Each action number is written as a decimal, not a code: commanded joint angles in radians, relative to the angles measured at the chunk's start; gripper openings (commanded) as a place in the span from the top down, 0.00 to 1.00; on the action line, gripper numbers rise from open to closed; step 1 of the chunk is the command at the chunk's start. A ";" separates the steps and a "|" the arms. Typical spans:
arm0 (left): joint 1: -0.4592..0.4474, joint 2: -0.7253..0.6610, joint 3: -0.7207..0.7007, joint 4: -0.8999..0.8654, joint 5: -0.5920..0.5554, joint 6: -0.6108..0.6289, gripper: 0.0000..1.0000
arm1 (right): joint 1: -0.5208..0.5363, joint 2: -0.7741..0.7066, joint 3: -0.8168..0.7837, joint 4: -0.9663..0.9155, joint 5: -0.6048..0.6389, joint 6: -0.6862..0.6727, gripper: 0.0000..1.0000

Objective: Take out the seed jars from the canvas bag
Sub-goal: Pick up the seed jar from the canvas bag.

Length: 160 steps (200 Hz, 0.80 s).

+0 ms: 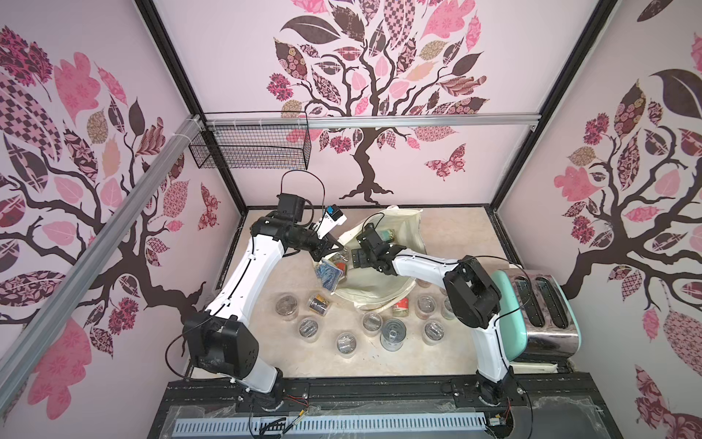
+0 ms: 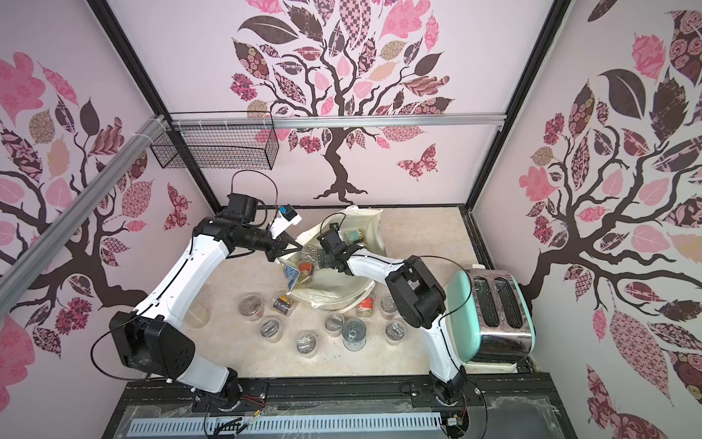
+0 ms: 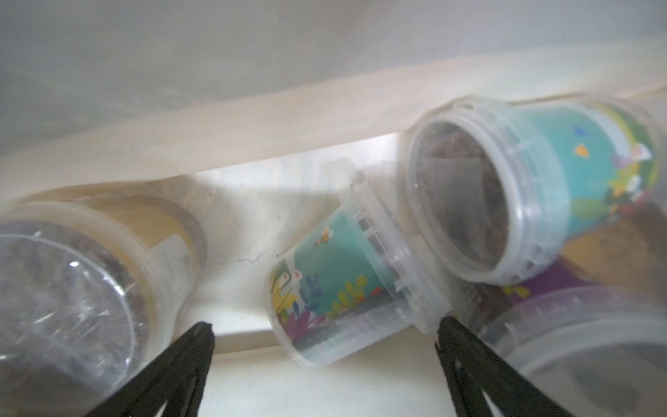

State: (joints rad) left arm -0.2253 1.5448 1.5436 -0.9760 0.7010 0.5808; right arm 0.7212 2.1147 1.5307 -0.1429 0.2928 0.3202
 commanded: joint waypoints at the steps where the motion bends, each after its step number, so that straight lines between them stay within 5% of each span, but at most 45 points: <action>1: -0.009 -0.028 -0.007 -0.019 0.040 0.021 1.00 | -0.006 -0.017 -0.020 0.087 -0.084 -0.150 0.00; 71: -0.008 -0.026 -0.004 -0.035 0.040 0.032 1.00 | -0.024 -0.012 0.040 0.013 -0.132 -0.431 0.00; 160: -0.008 -0.032 0.002 -0.055 0.034 0.044 1.00 | -0.061 -0.121 -0.075 0.035 -0.375 -0.870 0.00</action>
State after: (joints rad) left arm -0.2253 1.5394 1.5429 -1.0069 0.7013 0.6041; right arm 0.6811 2.0960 1.4963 -0.1314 0.0406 -0.3916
